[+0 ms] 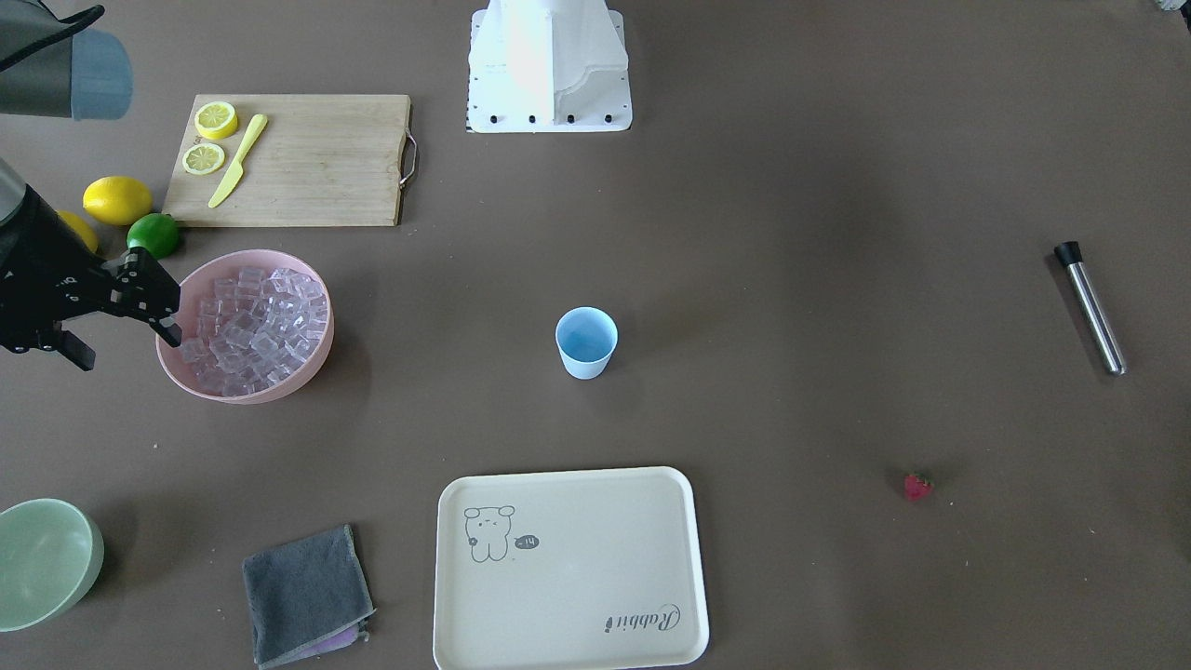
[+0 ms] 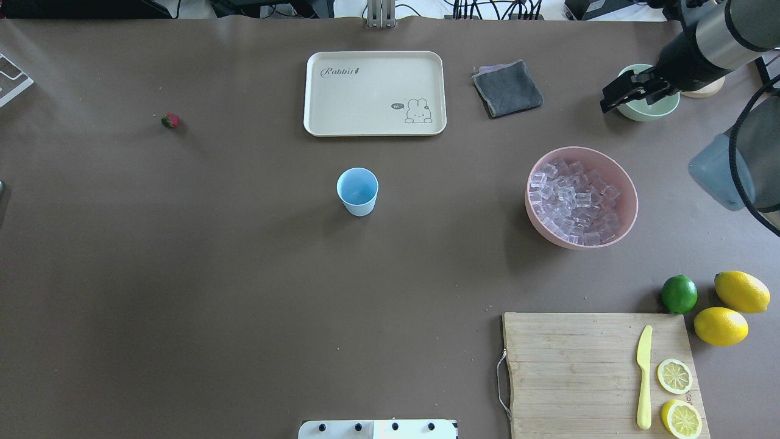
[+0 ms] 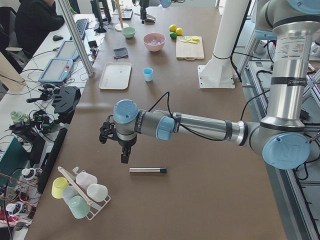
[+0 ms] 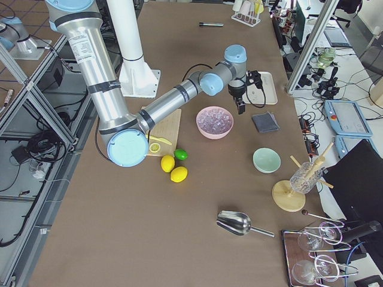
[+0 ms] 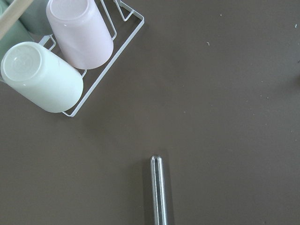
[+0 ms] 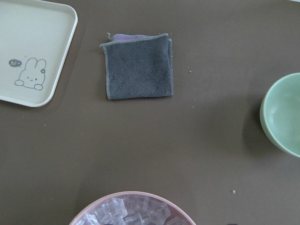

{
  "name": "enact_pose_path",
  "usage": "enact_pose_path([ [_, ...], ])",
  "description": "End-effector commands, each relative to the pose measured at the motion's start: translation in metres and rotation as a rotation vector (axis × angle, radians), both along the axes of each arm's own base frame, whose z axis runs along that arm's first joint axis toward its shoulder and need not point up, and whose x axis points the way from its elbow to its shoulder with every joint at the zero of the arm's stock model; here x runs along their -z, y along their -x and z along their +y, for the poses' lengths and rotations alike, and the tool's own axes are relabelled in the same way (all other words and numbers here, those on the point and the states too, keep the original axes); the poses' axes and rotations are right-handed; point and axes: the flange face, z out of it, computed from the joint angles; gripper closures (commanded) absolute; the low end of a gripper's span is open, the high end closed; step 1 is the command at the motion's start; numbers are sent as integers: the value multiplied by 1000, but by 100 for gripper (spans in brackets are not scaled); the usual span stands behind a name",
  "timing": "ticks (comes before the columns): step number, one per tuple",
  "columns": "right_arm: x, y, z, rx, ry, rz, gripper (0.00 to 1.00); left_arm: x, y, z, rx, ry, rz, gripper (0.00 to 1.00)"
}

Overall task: Mash ice and strawberries in cup
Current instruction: 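Move the right gripper over the pink bowl of ice cubes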

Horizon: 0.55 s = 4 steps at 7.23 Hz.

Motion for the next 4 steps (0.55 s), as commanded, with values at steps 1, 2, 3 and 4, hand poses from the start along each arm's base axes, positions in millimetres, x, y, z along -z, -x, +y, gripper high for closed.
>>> enact_pose_path([
  [1, -1, 44, 28, 14, 81, -21, 11, -4, -1, -8, 3, 15, 3, 2],
  [2, -18, 80, 50, 0, 121, 28, 13, 10, -1, -6, 3, -8, 8, 2],
  [3, -35, 92, 57, 4, 127, 69, 17, 15, -3, -15, 0, -15, 8, 2],
  [4, -52, 96, 55, 7, 152, 91, 18, 18, -8, -23, -8, -18, 10, 2],
])
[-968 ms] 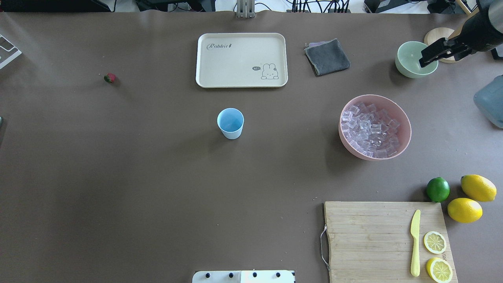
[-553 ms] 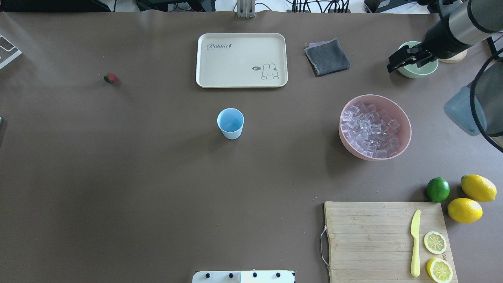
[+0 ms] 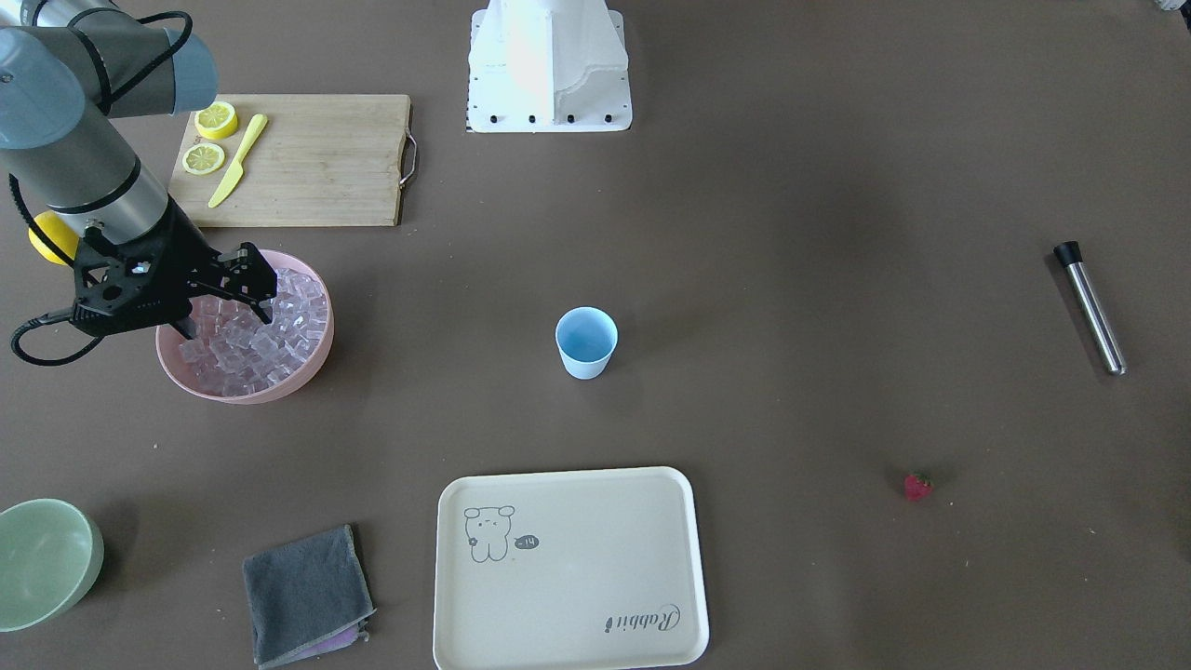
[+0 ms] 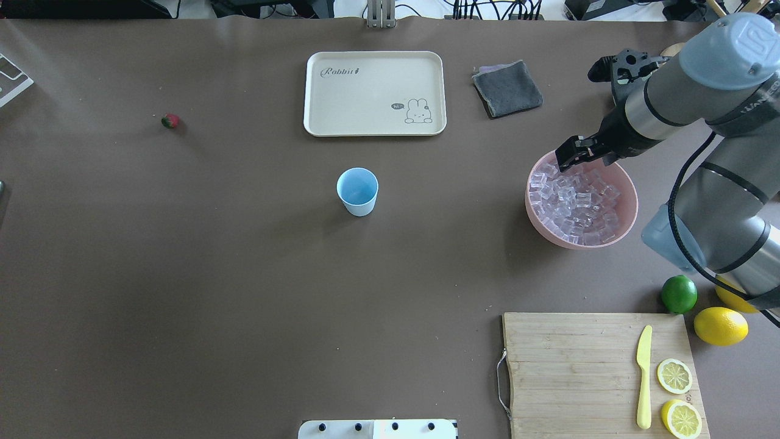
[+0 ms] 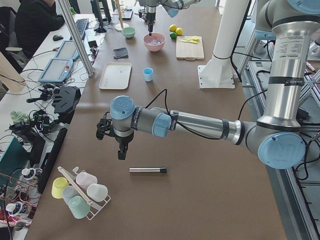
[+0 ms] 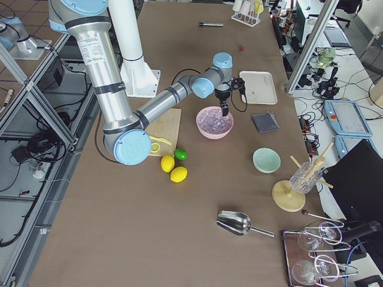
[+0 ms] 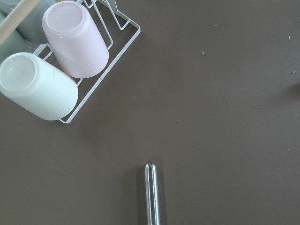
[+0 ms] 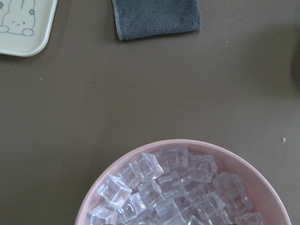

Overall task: Mash ice and strawberries in cup
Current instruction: 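Move the right gripper over the pink bowl of ice cubes, then lower the right gripper into the bowl and grasp an ice cube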

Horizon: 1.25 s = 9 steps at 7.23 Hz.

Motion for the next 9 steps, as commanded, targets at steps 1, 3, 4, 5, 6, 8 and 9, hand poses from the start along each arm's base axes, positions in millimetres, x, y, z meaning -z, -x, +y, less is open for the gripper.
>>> enact_pose_path([
  [1, -29, 9, 7, -6, 40, 49, 18, 11, -4, -10, -7, -17, 2, 2],
  [3, -44, 14, 15, -16, 34, 96, 20, 15, -4, -10, -8, -27, 7, 2],
  [4, -44, 20, 17, -11, 30, 101, 25, 18, -6, -9, -13, -29, 25, 2],
  [5, -40, 23, 18, -5, 30, 98, 28, 22, -6, -9, -14, -37, 28, 2],
  [6, -41, 27, 21, 1, 30, 102, 30, 22, -6, -10, -14, -35, 26, 2],
  [8, -26, 20, 26, 0, 22, 85, 26, 22, -6, -12, -13, -34, 27, 2],
  [9, -22, 15, 33, 1, 50, 121, 22, 21, -6, -12, -12, -33, 25, 2],
])
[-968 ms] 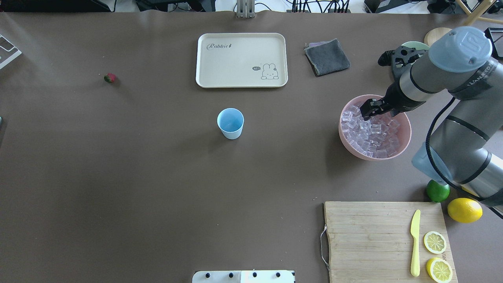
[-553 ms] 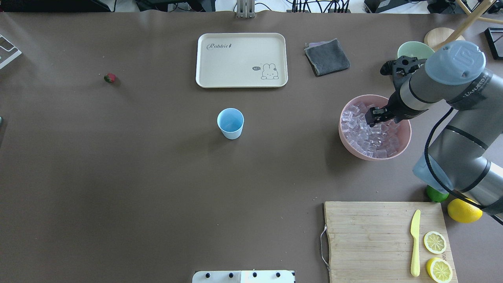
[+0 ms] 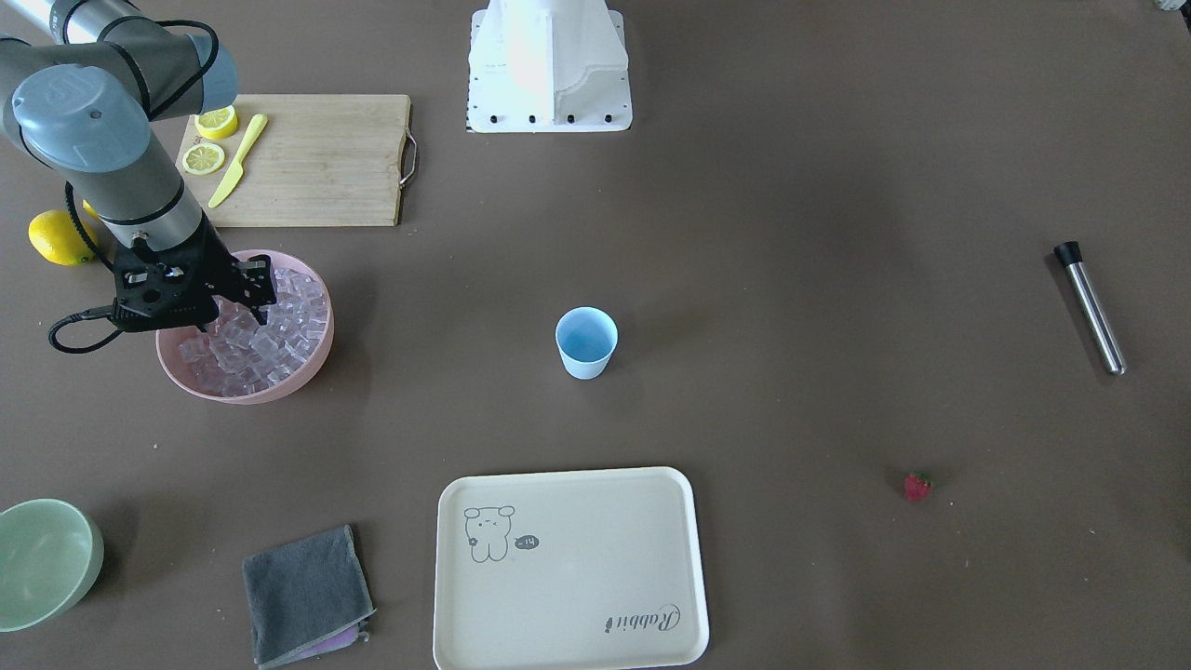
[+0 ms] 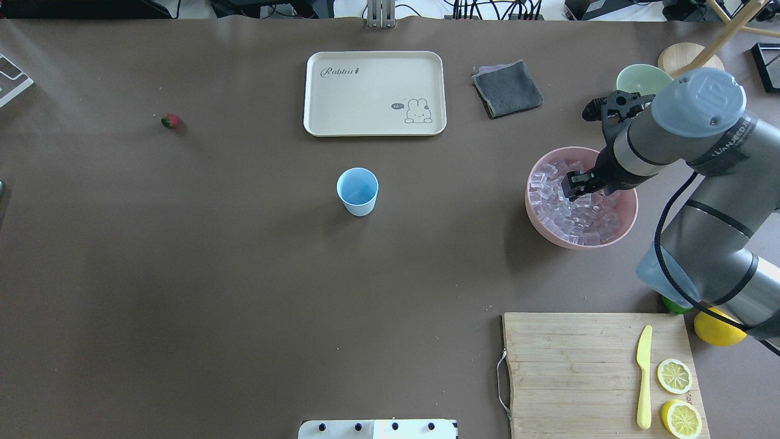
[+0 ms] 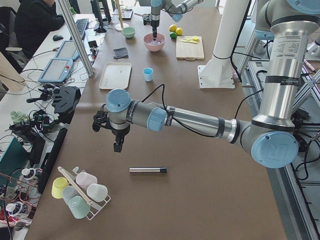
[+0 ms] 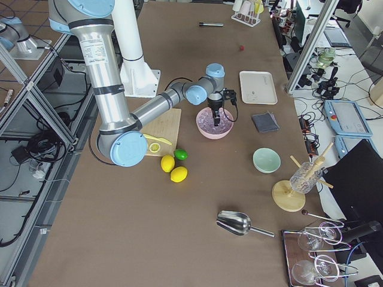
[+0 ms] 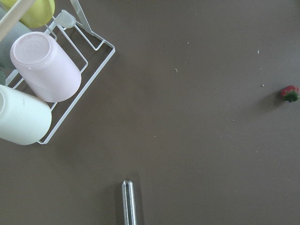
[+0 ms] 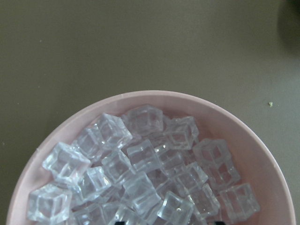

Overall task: Mash ice and strawberries in cup
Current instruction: 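Lower the right gripper into the bowl and grasp an ice cube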

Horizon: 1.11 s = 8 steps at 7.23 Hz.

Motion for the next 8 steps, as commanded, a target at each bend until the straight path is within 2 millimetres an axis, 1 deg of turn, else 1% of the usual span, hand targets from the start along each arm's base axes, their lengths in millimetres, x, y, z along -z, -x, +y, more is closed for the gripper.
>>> enact_pose_path([
  [1, 4, -10, 9, -5, 33, 41, 22, -1, 0, -1, 0, 2, -1, 2],
  [2, 3, -8, 11, -1, 37, 51, 25, -2, 0, -2, 1, 4, -3, 2],
  [3, 7, -1, 14, 8, 36, 57, 28, -2, 0, -2, 1, 4, -4, 2],
  [4, 4, 2, 19, 10, 40, 88, 29, -1, 0, -2, 1, 1, -3, 2],
  [5, 3, 7, 25, 16, 57, 142, 32, -1, 0, -2, 1, 2, -3, 2],
  [6, 9, 5, 30, 19, 57, 150, 32, 1, 0, -4, 1, -2, -4, 2],
  [7, 9, 5, 31, 18, 62, 154, 34, 1, 0, -4, 2, 0, -4, 2],
  [8, 7, 12, 35, 33, 62, 161, 34, 2, 0, -4, 5, 1, -1, 2],
])
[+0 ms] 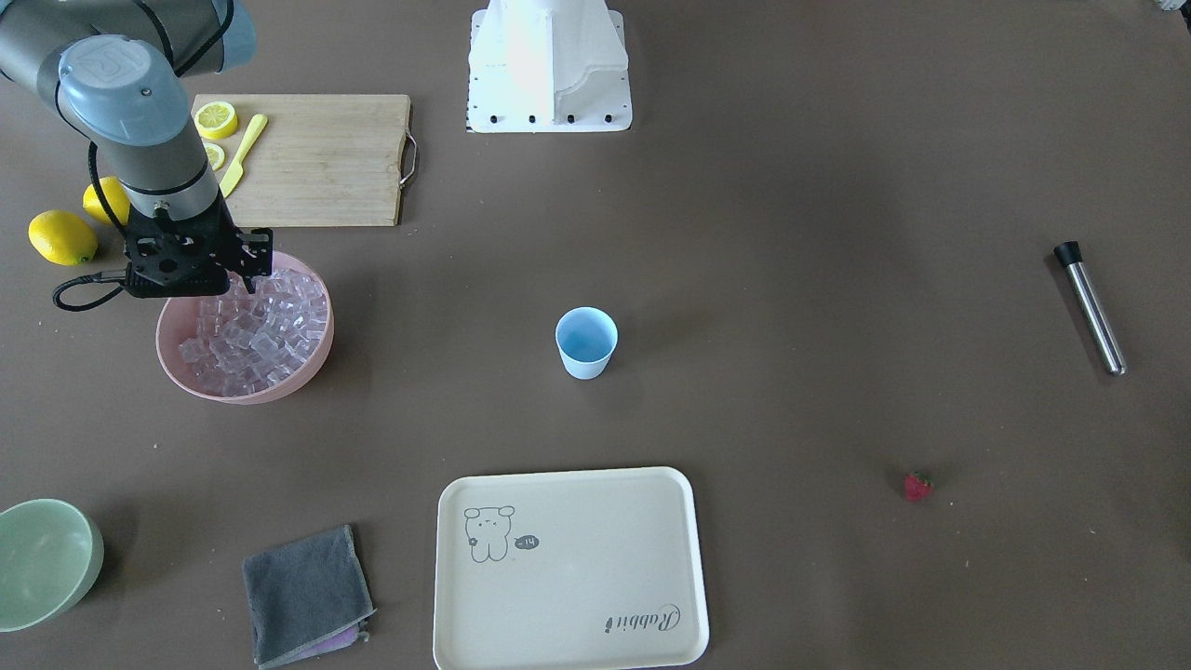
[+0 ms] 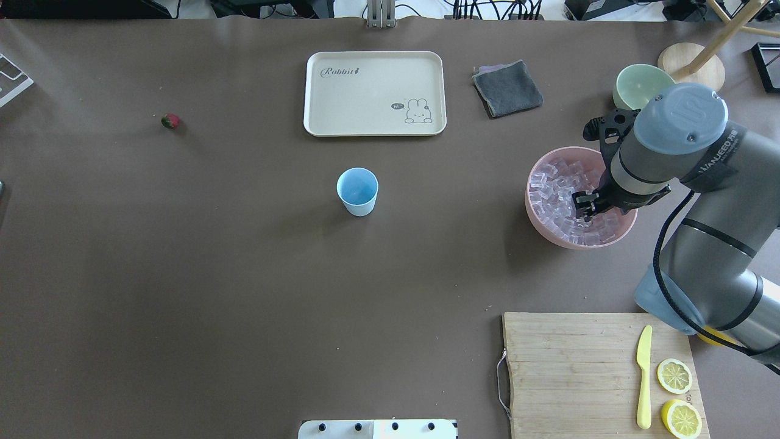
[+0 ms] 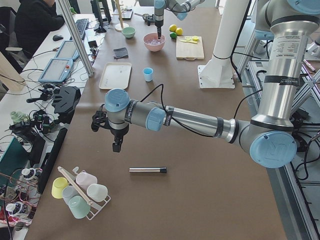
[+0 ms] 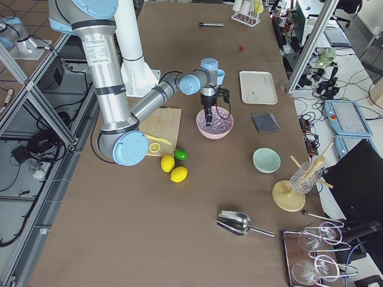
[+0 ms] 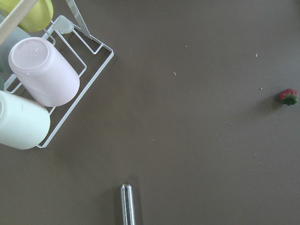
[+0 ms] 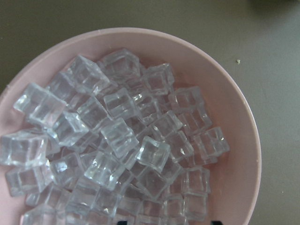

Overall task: Mash ice and strawberries in cup
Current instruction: 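Lower the right gripper into the bowl and grasp an ice cube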

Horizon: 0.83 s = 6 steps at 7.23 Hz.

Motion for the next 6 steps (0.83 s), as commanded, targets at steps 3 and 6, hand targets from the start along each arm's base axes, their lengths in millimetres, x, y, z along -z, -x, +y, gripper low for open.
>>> enact_pose_path([
  [3, -5, 19, 15, -7, -14, 48, 34, 2, -1, 2, 0, -1, 5, 2],
  [6, -4, 33, 25, -18, -4, 65, 51, 3, -1, 3, -1, -5, 6, 2],
])
